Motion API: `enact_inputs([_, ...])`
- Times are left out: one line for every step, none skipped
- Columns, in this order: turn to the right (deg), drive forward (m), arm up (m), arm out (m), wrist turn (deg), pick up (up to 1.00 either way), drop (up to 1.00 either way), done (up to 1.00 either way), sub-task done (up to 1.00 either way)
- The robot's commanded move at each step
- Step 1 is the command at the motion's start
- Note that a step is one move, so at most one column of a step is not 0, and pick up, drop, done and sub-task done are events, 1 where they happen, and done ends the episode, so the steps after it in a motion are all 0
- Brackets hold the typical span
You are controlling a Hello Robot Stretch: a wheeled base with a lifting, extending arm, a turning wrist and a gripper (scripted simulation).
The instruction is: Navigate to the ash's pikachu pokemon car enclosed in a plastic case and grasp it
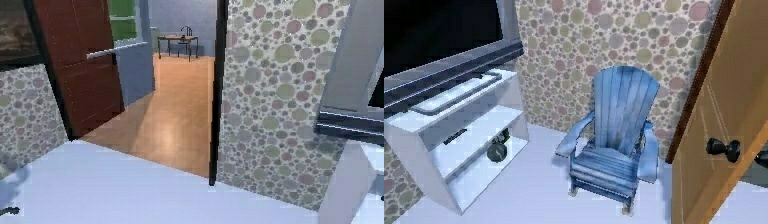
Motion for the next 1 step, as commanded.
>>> enact_inputs([-9.0,0.00,0.00,0.00,0.0,0.00,0.00,0.00,0.00])
